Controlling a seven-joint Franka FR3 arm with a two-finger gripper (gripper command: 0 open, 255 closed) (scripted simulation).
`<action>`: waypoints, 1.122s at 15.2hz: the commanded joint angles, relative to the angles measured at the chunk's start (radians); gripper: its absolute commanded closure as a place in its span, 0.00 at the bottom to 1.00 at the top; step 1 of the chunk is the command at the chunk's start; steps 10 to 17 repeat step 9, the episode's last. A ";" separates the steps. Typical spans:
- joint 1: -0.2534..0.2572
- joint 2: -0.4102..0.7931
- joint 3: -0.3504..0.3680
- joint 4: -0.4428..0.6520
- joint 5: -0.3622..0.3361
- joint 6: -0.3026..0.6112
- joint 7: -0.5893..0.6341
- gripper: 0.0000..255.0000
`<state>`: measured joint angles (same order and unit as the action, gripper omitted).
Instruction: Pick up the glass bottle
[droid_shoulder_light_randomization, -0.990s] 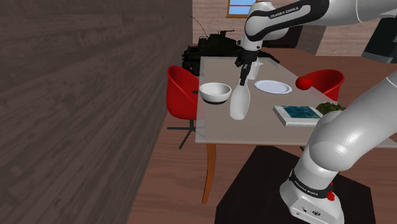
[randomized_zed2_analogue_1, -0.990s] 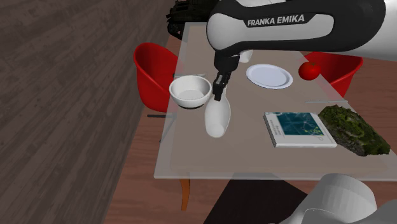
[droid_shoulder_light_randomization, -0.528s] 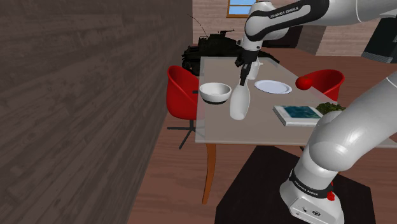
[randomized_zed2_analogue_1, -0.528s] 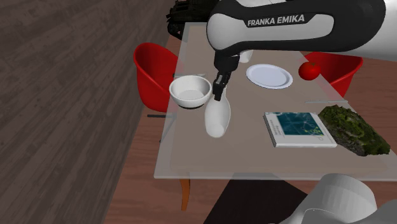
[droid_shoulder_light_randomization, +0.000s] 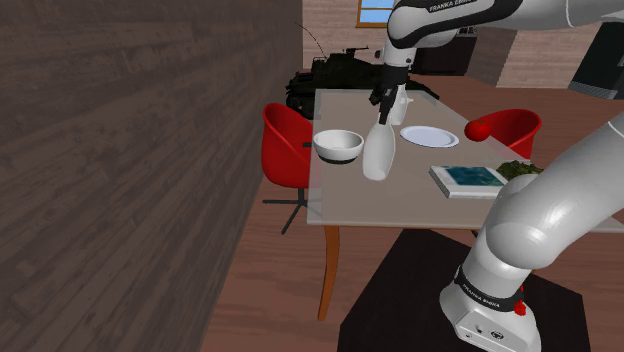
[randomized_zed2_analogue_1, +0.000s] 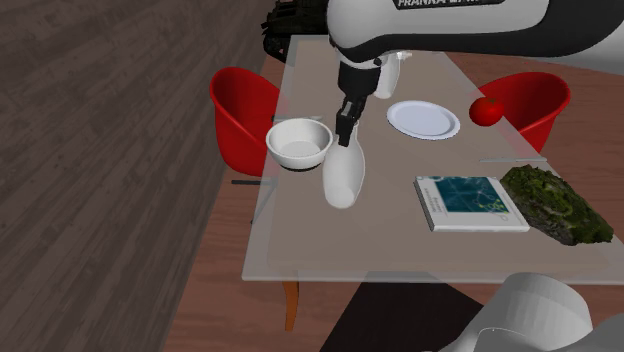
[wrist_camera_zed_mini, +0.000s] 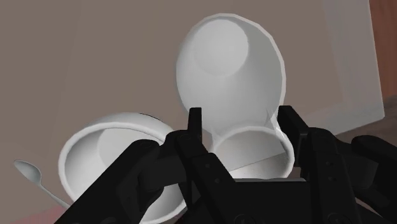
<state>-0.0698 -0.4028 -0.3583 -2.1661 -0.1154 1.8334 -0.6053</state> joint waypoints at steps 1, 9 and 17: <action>0.001 0.000 0.003 0.028 0.002 -0.028 0.001 1.00; 0.005 0.007 0.009 0.116 0.007 -0.110 -0.001 1.00; 0.005 0.007 0.009 0.116 0.007 -0.110 -0.001 1.00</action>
